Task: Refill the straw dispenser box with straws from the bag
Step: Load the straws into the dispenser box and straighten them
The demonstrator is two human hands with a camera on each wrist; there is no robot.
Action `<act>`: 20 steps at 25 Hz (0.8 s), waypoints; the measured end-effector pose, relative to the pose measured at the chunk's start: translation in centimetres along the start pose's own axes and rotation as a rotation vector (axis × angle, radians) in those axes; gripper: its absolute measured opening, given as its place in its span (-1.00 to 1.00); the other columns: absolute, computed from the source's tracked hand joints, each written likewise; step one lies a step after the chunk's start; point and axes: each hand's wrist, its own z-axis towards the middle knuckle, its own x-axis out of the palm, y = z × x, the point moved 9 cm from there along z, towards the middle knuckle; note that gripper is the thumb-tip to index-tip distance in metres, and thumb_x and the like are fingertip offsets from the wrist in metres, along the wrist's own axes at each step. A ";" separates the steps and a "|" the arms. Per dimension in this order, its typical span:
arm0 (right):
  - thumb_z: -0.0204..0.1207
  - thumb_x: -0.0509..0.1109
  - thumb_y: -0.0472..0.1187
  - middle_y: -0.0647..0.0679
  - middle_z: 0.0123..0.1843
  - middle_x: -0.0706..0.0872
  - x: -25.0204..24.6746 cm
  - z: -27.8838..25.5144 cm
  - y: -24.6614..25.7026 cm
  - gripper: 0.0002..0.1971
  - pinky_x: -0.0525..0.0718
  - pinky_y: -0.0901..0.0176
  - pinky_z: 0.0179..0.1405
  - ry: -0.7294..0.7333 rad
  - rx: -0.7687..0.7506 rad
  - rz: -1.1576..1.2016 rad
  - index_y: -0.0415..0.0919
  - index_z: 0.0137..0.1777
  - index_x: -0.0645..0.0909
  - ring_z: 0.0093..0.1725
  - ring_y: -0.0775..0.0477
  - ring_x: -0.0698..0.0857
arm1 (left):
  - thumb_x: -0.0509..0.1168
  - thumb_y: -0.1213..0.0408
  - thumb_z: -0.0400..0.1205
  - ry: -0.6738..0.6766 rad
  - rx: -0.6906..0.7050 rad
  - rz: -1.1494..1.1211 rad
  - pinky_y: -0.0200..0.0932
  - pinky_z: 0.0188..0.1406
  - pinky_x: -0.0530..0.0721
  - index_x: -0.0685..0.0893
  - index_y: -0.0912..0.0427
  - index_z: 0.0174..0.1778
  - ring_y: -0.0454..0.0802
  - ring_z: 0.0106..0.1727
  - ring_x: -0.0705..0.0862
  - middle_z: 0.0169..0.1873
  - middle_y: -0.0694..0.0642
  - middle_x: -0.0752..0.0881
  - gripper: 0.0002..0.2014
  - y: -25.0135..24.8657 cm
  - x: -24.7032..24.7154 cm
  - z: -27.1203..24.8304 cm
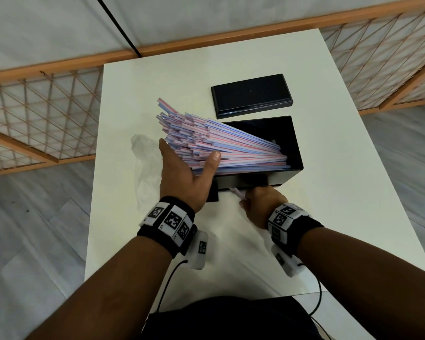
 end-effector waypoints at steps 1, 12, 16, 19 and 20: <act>0.60 0.26 0.13 -0.22 0.24 0.69 0.8 -0.2 -0.5 -0.62 0.65 0.03 0.09 0.036 0.006 -0.013 -0.09 0.22 0.66 0.19 -0.34 0.69 | 0.36 -0.37 0.45 0.001 0.003 -0.010 -0.10 0.49 0.58 0.19 0.09 0.60 -0.08 0.45 0.59 0.48 -0.03 0.55 -0.06 0.0 0.0 0.1; 0.60 0.35 0.06 0.08 -0.38 0.63 -9.0 -8.7 2.7 -0.69 0.56 0.15 -0.34 -0.004 -0.361 0.047 0.01 -0.35 0.48 -0.36 0.04 0.58 | 0.25 -0.41 0.49 -0.122 -0.383 -0.609 0.07 0.31 0.69 0.66 0.08 0.25 0.00 0.18 0.78 0.16 0.07 0.81 -0.34 1.8 -1.6 1.5; 0.58 0.39 -0.05 0.20 -0.59 0.40 -19.2 -10.7 6.5 -0.69 0.34 0.34 -0.48 -0.348 -0.520 0.207 0.04 -0.39 0.45 -0.54 0.24 0.42 | 0.11 -0.07 0.80 -0.073 -0.400 -0.715 0.01 0.20 0.70 0.65 -0.05 -0.10 -0.07 0.01 0.77 -0.08 -0.02 0.80 -0.70 0.5 -1.6 2.1; 0.63 0.36 -0.05 0.19 -0.52 0.43 -21.6 -9.5 7.6 -0.82 0.39 0.09 -0.37 -0.426 -0.520 0.168 -0.08 -0.18 0.62 -0.48 0.19 0.41 | 0.27 -0.23 0.61 -0.083 -0.404 -0.720 0.15 0.39 0.66 0.66 -0.06 0.02 0.01 0.15 0.75 0.07 0.04 0.78 -0.67 0.6 -1.7 2.1; 0.63 0.35 -0.04 0.19 -0.50 0.43 -21.7 -8.9 7.7 -0.83 0.43 0.08 -0.35 -0.439 -0.511 0.146 -0.06 -0.16 0.61 -0.46 0.15 0.42 | 0.31 -0.32 0.47 -0.095 -0.416 -0.706 0.17 0.42 0.65 0.66 -0.05 0.07 0.01 0.19 0.75 0.10 0.03 0.78 -0.54 0.8 -1.9 2.0</act>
